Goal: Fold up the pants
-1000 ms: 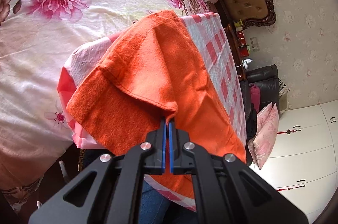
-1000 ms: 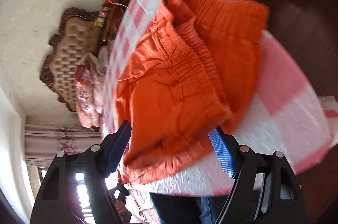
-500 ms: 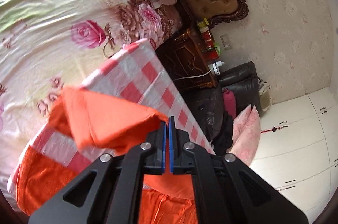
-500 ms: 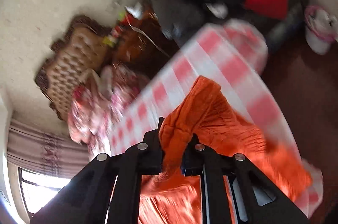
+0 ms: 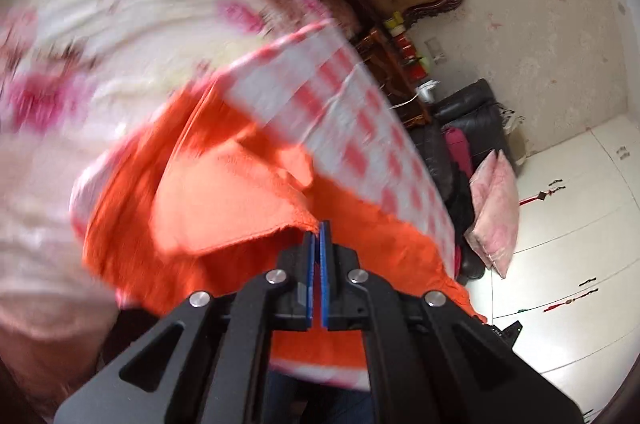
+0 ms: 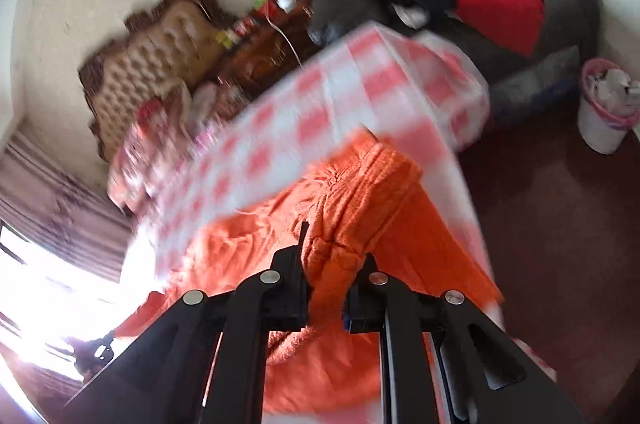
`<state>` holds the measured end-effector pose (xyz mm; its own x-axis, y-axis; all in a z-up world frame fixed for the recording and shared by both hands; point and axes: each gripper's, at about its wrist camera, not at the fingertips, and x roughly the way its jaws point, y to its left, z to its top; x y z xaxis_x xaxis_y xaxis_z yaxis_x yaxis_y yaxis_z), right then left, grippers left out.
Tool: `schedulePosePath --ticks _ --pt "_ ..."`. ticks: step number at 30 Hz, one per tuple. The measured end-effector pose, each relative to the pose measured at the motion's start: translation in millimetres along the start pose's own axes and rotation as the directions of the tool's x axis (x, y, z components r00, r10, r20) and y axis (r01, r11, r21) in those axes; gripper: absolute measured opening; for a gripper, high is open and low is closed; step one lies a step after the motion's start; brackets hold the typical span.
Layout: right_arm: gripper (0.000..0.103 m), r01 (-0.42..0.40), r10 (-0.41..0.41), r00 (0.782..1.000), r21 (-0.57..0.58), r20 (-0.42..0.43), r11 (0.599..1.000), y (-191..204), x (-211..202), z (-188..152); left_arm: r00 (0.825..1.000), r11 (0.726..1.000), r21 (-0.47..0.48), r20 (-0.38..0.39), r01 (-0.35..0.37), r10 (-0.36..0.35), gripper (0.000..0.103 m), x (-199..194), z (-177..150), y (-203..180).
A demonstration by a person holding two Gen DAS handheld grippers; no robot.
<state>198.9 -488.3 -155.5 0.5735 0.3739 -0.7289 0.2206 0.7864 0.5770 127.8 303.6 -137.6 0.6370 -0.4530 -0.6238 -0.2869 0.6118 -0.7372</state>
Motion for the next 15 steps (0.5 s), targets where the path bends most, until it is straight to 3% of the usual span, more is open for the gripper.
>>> schedulePosePath --ticks 2,3,8,15 --pt "0.013 0.085 -0.085 0.995 0.009 -0.059 0.996 -15 19 -13 0.999 0.997 -0.070 -0.036 -0.042 0.040 0.001 14 -23 36" --pt "0.013 0.089 -0.089 0.994 0.004 -0.057 0.996 -19 21 -15 0.998 0.995 -0.084 -0.042 -0.050 0.047 0.001 17 -29 44" --pt "0.012 0.148 -0.148 0.989 -0.006 0.011 0.989 -6 3 -22 1.000 0.999 -0.048 0.013 -0.015 0.015 0.001 0 -36 37" --pt "0.012 0.363 -0.362 0.932 -0.042 0.036 0.931 1 -7 -46 0.999 0.996 -0.082 -0.047 -0.025 0.022 0.002 21 -55 49"
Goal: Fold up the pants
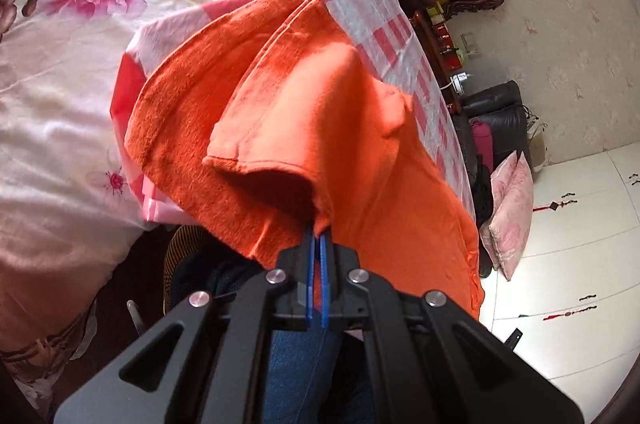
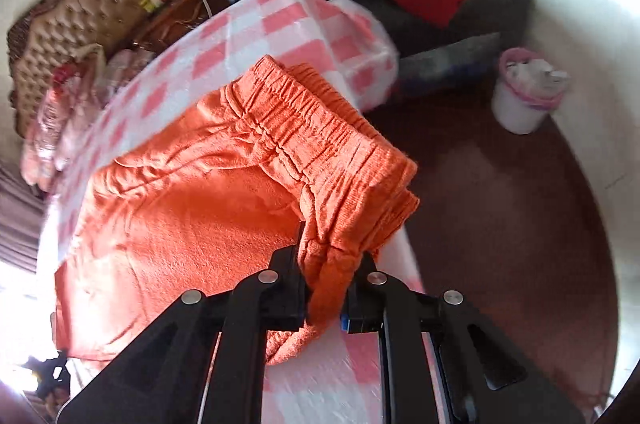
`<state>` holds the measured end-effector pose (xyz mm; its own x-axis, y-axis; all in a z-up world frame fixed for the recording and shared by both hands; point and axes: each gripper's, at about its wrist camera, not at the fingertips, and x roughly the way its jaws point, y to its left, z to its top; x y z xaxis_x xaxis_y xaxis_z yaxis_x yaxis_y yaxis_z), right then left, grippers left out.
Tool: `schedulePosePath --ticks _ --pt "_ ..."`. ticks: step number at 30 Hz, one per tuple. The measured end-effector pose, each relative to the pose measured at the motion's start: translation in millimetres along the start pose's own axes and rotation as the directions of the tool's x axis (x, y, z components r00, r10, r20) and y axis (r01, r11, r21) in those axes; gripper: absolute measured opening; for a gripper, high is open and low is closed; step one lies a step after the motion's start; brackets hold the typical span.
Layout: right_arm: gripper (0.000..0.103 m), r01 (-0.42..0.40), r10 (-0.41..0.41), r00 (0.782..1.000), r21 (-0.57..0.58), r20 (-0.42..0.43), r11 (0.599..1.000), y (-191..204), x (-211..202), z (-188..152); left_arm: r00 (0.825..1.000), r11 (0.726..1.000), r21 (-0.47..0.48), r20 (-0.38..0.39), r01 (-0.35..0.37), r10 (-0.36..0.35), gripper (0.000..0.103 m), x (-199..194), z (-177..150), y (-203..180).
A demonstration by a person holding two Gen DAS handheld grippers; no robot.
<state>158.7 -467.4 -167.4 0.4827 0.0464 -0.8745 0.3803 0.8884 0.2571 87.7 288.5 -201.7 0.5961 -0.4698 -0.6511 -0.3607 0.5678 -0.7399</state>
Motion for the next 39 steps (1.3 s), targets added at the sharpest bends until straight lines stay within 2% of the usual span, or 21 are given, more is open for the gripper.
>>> schedulePosePath --ticks 1,4,7,9,12,13,14,16,17,19,22,24,26,28,29,31,33,34,35,36,39 --pt "0.012 0.038 -0.038 0.999 -0.002 0.003 0.999 -1 -3 -5 1.000 1.000 0.001 0.000 0.000 0.000 0.003 0 -2 2" --pt "0.012 0.116 -0.116 0.993 -0.027 0.007 0.993 -5 -5 -17 0.998 0.999 -0.019 0.034 0.049 -0.048 0.035 -7 2 10" --pt "0.012 0.131 -0.131 0.991 -0.036 0.009 0.991 -8 -3 -20 0.986 0.982 -0.093 0.046 0.162 -0.158 0.038 -8 12 21" --pt "0.012 0.145 -0.145 0.989 -0.040 0.004 0.989 -5 -2 -19 0.970 0.955 -0.170 0.069 0.243 -0.234 0.040 -7 19 30" --pt "0.013 0.177 -0.178 0.984 -0.061 0.001 0.982 1 -2 -18 0.962 0.907 -0.320 0.092 0.274 -0.259 0.035 0 32 50" --pt "0.013 0.184 -0.184 0.983 -0.064 0.000 0.981 2 -2 -18 0.966 0.908 -0.329 0.101 0.259 -0.239 0.011 -1 38 51" --pt "0.013 0.187 -0.187 0.982 -0.062 0.002 0.980 4 -5 -17 0.980 0.941 -0.284 0.125 0.185 -0.154 0.003 -11 43 43" --pt "0.013 0.162 -0.160 0.987 -0.065 0.025 0.985 10 -16 -16 0.977 0.989 -0.107 0.198 0.103 -0.081 0.003 -41 44 9" --pt "0.012 0.152 -0.149 0.988 -0.076 0.043 0.986 15 -23 -16 0.971 1.000 0.010 0.239 0.019 -0.021 0.003 -57 38 -15" --pt "0.012 0.133 -0.127 0.990 -0.099 0.063 0.986 24 -30 -16 0.953 0.984 0.130 0.294 -0.122 0.079 0.003 -69 23 -37" --pt "0.012 0.180 -0.177 0.984 -0.120 0.033 0.976 25 -14 -18 0.962 0.982 0.041 0.213 -0.182 0.170 0.003 -45 18 -2" --pt "0.012 0.175 -0.175 0.984 -0.114 0.007 0.978 23 -8 -21 0.966 0.980 0.003 0.164 -0.200 0.197 0.003 -30 15 19" --pt "0.012 0.172 -0.169 0.985 -0.126 0.037 0.977 28 -19 -22 0.959 0.974 0.055 0.194 -0.221 0.207 0.003 -38 10 11" --pt "0.012 0.161 -0.152 0.986 -0.140 0.072 0.977 34 -33 -20 0.943 0.960 0.140 0.267 -0.244 0.200 0.003 -52 12 -15" --pt "0.012 0.164 -0.155 0.985 -0.145 0.071 0.976 36 -35 -20 0.941 0.957 0.142 0.267 -0.254 0.210 0.004 -53 13 -17" --pt "0.012 0.193 -0.190 0.981 -0.158 0.035 0.968 35 -23 -22 0.946 0.952 0.113 0.198 -0.283 0.257 0.004 -35 20 -3" --pt "0.012 0.204 -0.208 0.978 -0.156 -0.008 0.966 31 -10 -29 0.948 0.953 0.083 0.164 -0.290 0.274 0.011 -26 24 11" --pt "0.012 0.204 -0.209 0.978 -0.163 -0.016 0.965 31 -8 -32 0.938 0.944 0.091 0.173 -0.317 0.299 0.025 -29 24 11" --pt "0.012 0.209 -0.216 0.976 -0.181 -0.018 0.961 33 -6 -36 0.925 0.932 0.101 0.194 -0.349 0.326 0.047 -36 23 10" --pt "0.012 0.213 -0.220 0.975 -0.192 -0.018 0.958 34 -5 -39 0.916 0.926 0.108 0.224 -0.362 0.332 0.053 -43 27 9" --pt "0.012 0.215 -0.224 0.974 -0.193 -0.025 0.957 34 0 -41 0.898 0.906 0.195 0.321 -0.375 0.302 0.053 -61 44 -9"
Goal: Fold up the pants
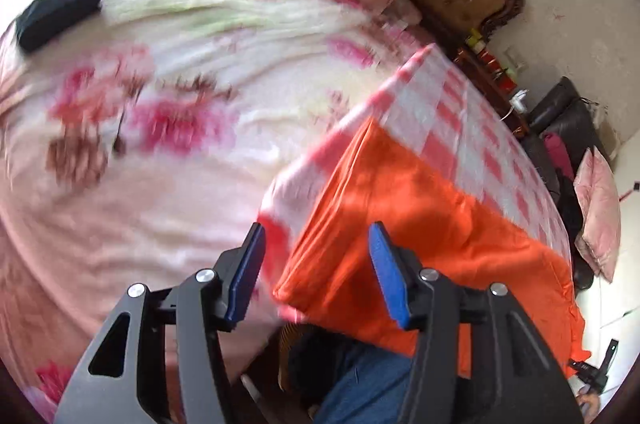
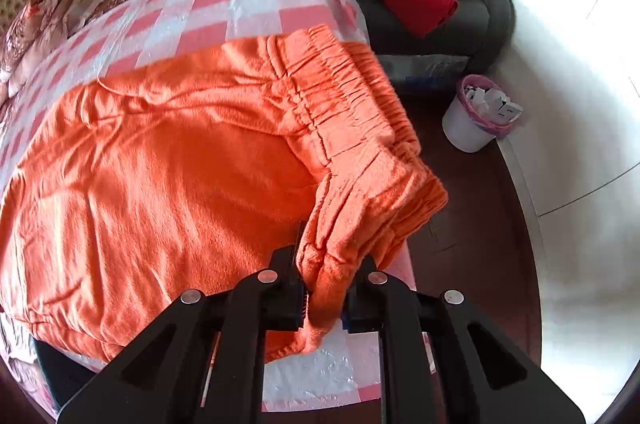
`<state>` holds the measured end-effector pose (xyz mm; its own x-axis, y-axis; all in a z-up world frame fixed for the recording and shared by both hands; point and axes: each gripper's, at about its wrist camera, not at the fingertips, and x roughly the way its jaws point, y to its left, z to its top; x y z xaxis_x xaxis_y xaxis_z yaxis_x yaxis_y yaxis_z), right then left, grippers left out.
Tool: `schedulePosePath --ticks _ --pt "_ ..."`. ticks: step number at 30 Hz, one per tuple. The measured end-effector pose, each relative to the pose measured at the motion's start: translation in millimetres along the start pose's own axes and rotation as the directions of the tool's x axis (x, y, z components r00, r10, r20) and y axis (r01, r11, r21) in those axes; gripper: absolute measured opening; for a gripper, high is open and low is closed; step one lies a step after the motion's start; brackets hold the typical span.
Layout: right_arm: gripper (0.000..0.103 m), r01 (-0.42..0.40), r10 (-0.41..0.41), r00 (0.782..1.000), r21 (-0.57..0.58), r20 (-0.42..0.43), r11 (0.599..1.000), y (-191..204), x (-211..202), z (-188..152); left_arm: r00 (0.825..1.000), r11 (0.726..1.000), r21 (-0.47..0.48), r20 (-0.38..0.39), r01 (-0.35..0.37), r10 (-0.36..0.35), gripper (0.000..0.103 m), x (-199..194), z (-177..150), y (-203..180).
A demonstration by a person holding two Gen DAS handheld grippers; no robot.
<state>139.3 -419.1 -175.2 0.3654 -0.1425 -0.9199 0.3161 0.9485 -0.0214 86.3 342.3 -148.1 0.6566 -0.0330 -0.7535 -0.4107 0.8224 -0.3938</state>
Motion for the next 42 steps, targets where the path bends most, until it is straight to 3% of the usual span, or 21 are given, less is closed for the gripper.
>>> schedulePosePath --ticks 3,5,6,9,11,13,15,18,22,26,28,30,31,33,35,38,40,42 --pt "0.012 0.010 -0.010 1.000 -0.005 -0.002 1.000 3 0 2 1.000 0.984 0.177 0.011 0.020 -0.023 0.048 16 28 -32" --pt "0.012 0.013 -0.013 1.000 -0.006 -0.002 1.000 3 0 1 1.000 0.962 0.271 0.002 -0.003 0.002 0.031 37 39 -48" --pt "0.012 0.009 -0.009 1.000 0.001 -0.003 1.000 1 -1 1 1.000 0.948 0.319 -0.006 -0.009 0.011 0.028 49 44 -55" --pt "0.013 0.003 -0.003 1.000 0.008 -0.006 1.000 0 -1 -1 0.998 0.905 0.425 -0.036 -0.023 0.043 0.026 77 50 -73" --pt "0.013 0.004 -0.004 1.000 0.006 -0.007 1.000 0 -1 -1 0.994 0.884 0.464 -0.055 -0.060 0.096 0.026 95 51 -76" --pt "0.013 0.004 -0.004 1.000 0.009 -0.009 1.000 0 0 -1 0.992 0.878 0.476 -0.076 -0.050 0.098 0.019 105 52 -72" --pt "0.013 0.009 -0.009 1.000 0.005 -0.012 1.000 1 0 -1 0.992 0.857 0.511 -0.065 -0.057 0.105 0.010 106 50 -75" --pt "0.013 0.014 -0.014 1.000 0.005 -0.015 1.000 2 -1 0 0.991 0.829 0.551 -0.030 -0.094 0.132 0.007 103 49 -83" --pt "0.013 -0.024 0.023 1.000 0.030 0.021 0.999 0 -19 2 0.996 0.861 0.500 0.053 -0.093 0.077 0.007 77 72 -88" --pt "0.013 -0.007 0.007 1.000 0.026 -0.014 1.000 -1 -6 1 0.990 0.870 0.486 -0.057 -0.082 0.126 0.007 116 78 -81" --pt "0.013 -0.011 0.012 1.000 0.022 -0.015 1.000 -1 -4 -3 0.991 0.874 0.479 -0.047 -0.085 0.122 0.008 116 74 -80" --pt "0.013 -0.020 0.021 1.000 0.032 -0.014 0.999 -4 -5 -5 0.992 0.893 0.441 -0.035 -0.090 0.118 0.024 112 76 -74" --pt "0.013 -0.019 0.020 1.000 0.033 -0.016 0.999 -4 -5 -5 0.992 0.901 0.423 -0.026 -0.100 0.123 0.040 110 77 -70" --pt "0.013 -0.008 0.009 1.000 0.021 -0.007 1.000 -3 -8 -4 0.996 0.927 0.368 0.000 -0.080 0.086 0.040 92 80 -58" --pt "0.013 -0.006 0.006 1.000 0.020 0.004 1.000 -3 -11 -4 0.998 0.954 0.291 0.028 -0.069 0.063 0.040 67 79 -44" --pt "0.013 -0.007 0.007 1.000 0.027 -0.004 1.000 -2 -5 -4 0.998 0.996 0.087 0.056 0.009 -0.014 0.040 28 63 -1" --pt "0.013 0.004 -0.004 1.000 0.015 -0.005 1.000 0 -1 -6 0.998 0.995 -0.080 0.049 0.053 -0.049 0.040 9 40 35" --pt "0.013 0.015 -0.015 1.000 0.002 -0.003 1.000 3 -1 -5 0.993 0.970 -0.211 0.016 0.120 -0.120 0.039 2 12 61"
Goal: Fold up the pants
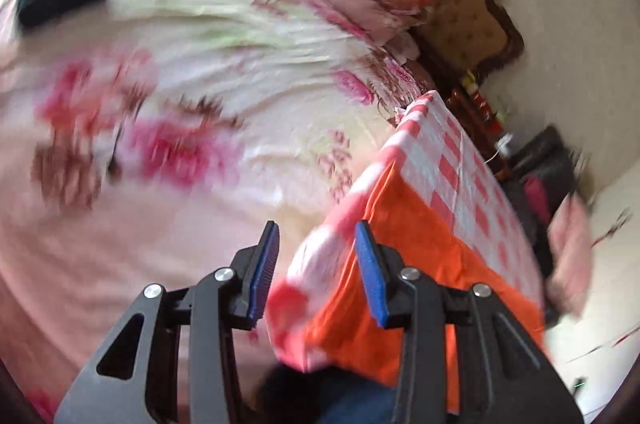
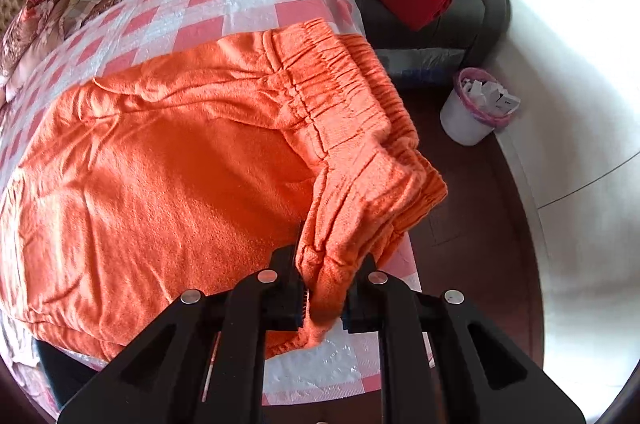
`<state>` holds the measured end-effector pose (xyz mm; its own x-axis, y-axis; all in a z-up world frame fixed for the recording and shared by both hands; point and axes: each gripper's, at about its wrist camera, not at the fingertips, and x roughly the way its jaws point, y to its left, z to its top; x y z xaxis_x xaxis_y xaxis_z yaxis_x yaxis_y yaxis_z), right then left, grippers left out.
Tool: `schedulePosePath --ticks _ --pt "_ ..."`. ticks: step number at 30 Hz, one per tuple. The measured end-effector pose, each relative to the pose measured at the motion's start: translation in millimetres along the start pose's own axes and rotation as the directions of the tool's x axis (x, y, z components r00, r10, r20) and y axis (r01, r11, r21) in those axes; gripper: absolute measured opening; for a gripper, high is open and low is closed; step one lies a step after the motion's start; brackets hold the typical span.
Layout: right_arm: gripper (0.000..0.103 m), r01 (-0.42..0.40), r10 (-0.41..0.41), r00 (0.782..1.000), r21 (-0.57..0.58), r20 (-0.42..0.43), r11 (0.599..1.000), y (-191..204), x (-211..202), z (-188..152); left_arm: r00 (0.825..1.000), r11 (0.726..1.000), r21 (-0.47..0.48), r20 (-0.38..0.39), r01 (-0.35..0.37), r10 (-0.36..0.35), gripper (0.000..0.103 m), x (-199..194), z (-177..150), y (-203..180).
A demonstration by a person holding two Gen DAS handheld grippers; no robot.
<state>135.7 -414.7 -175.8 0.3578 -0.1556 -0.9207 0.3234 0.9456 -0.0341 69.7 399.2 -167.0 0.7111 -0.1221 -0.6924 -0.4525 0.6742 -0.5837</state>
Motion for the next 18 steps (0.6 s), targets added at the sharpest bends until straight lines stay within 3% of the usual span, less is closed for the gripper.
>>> schedulePosePath --ticks 3,6,8,9,10,11,13,14,15,16,17,18 --pt "0.013 -0.011 0.011 1.000 0.015 -0.003 1.000 -2 -1 2 0.987 0.982 -0.150 -0.095 0.115 -0.130 0.039 2 -33 20" --pt "0.013 -0.061 0.060 0.998 0.044 0.018 0.997 -5 -13 4 0.965 0.945 -0.285 -0.157 0.157 -0.208 0.038 13 -56 20" --pt "0.013 -0.089 0.086 0.995 0.059 0.042 0.994 -9 -24 5 0.944 0.930 -0.310 -0.198 0.196 -0.265 0.037 17 -71 5" --pt "0.013 -0.093 0.090 0.995 0.062 0.045 0.994 -10 -27 4 0.932 0.935 -0.277 -0.221 0.223 -0.288 0.037 17 -78 -11" --pt "0.013 -0.095 0.092 0.995 0.064 0.045 0.993 -12 -28 4 0.913 0.935 -0.239 -0.251 0.263 -0.321 0.037 17 -86 -31" --pt "0.013 -0.095 0.092 0.995 0.072 0.041 0.993 -15 -27 3 0.879 0.922 -0.221 -0.297 0.318 -0.374 0.037 20 -97 -51" --pt "0.013 -0.115 0.113 0.993 0.092 0.026 0.989 -19 -24 2 0.786 0.881 -0.203 -0.399 0.426 -0.472 0.037 28 -121 -94" --pt "0.013 -0.116 0.115 0.993 0.093 0.024 0.989 -19 -23 1 0.766 0.880 -0.150 -0.440 0.451 -0.468 0.037 29 -135 -118" --pt "0.013 -0.113 0.112 0.993 0.086 0.022 0.990 -18 -24 -1 0.778 0.888 -0.037 -0.466 0.459 -0.421 0.037 27 -148 -145" --pt "0.013 -0.112 0.110 0.994 0.086 0.025 0.990 -17 -25 -3 0.806 0.870 0.154 -0.477 0.468 -0.349 0.037 22 -164 -177" --pt "0.013 -0.111 0.109 0.994 0.088 0.027 0.990 -17 -26 -5 0.829 0.831 0.309 -0.482 0.463 -0.284 0.035 20 -183 -202" --pt "0.013 -0.112 0.110 0.993 0.082 0.034 0.990 -17 -27 -7 0.833 0.778 0.414 -0.497 0.473 -0.243 0.030 20 -203 -224"
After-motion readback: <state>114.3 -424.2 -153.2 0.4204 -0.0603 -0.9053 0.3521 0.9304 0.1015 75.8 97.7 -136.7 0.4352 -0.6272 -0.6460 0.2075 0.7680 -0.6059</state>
